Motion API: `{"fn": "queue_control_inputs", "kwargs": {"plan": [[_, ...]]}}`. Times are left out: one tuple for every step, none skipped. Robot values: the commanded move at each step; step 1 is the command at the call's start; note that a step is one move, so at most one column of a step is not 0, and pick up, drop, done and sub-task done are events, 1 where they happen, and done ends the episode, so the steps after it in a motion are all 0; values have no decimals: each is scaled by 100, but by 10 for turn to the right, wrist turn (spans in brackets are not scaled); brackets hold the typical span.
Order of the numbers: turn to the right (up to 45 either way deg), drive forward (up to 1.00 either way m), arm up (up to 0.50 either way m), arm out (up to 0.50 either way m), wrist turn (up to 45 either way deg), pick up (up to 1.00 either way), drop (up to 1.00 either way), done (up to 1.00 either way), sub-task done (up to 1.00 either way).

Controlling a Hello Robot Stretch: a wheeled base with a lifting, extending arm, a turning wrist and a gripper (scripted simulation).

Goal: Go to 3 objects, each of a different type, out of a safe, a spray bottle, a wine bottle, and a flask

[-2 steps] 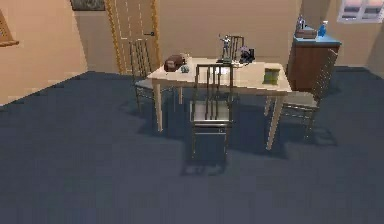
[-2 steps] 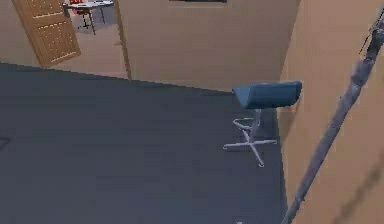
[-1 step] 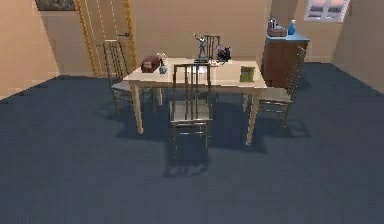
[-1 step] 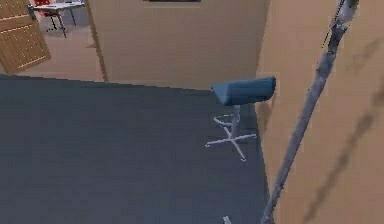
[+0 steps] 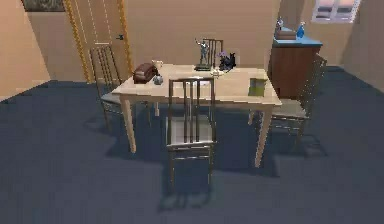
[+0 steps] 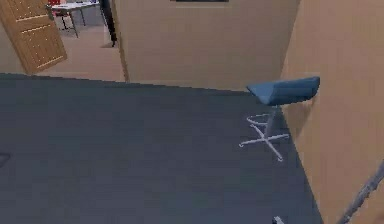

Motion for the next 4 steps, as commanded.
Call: {"fn": "queue_control_inputs", "kwargs": {"plan": [[-300, 0, 0, 0, 0, 0, 0, 0, 0], [0, 75, 0, 0, 0, 0, 0, 0, 0], [-330, 0, 0, 0, 0, 0, 0, 0, 0], [0, 5, 0, 0, 0, 0, 0, 0, 0]]}}
